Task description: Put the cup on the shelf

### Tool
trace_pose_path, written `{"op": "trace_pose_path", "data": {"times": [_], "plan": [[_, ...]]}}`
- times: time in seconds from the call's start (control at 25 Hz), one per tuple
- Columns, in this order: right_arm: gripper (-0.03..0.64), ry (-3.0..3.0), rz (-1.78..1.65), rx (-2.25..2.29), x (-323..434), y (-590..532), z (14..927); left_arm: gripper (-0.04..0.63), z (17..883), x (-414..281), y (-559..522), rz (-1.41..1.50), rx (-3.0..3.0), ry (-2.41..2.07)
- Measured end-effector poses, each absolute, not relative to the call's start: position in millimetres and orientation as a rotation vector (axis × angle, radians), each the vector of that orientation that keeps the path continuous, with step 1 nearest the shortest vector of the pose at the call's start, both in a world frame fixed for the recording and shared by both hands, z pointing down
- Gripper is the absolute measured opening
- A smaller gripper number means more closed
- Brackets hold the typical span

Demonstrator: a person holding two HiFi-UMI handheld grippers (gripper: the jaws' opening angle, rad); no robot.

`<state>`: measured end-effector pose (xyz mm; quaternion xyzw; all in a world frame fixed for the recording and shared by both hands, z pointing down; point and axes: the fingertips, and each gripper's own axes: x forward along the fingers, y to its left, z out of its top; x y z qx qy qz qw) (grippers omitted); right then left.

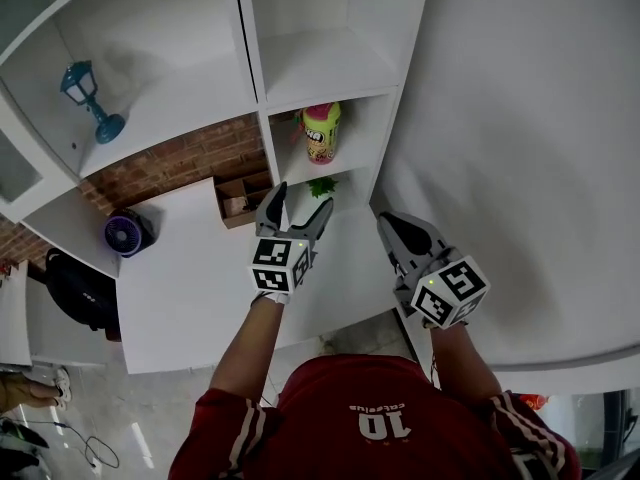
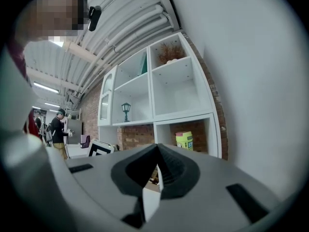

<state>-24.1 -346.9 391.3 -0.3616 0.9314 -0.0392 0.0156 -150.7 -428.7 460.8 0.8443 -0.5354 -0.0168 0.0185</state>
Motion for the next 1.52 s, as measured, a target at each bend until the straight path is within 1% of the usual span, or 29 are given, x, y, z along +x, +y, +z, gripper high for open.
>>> {"op": "trace_pose_path", "data": {"times": [0.28, 0.64, 0.76, 0.88, 0.96, 1.08, 1.12, 1.28, 1.4, 1.52], "plan": [[0.005, 2.899, -0.12, -1.035, -1, -295, 377, 0.397, 442, -154, -343, -0.091, 2.541, -1.779], [0.005, 2.909, -0.096, -0.965, 54, -195, 375, 0.397, 410, -134, -175, -0.075, 2.498, -1.938], [0.005, 2.897, -0.093, -0.954, 62, -171, 375, 0.396, 405, -145, -121, -0.051, 2.453, -2.009], [0.005, 2.897, -0.083, -0.933, 57, -150, 373, 0.386, 396, -172, -73, -0.052, 2.379, -2.108], [0.005, 2.899, -0.079, -0.9, 47, -136, 367, 0.372, 386, -192, -46, -0.091, 2.341, -2.166], [0.005, 2.888, -0.099, -0.865, 35, -121, 359, 0.319, 368, -210, -20, -0.199, 2.333, -2.161], [0.005, 2.88, -0.114, -0.864, 33, -119, 356, 0.311, 363, -213, -17, -0.224, 2.348, -2.144], [0.005, 2.845, -0.174, -0.859, 16, -109, 338, 0.261, 337, -223, -8, -0.199, 2.442, -2.1], [0.005, 2.836, -0.141, -0.862, 1, -101, 322, 0.209, 323, -238, 0, -0.196, 2.47, -2.092], [0.005, 2.828, -0.122, -0.891, -8, -97, 317, 0.181, 318, -251, 4, -0.225, 2.47, -2.082]]}}
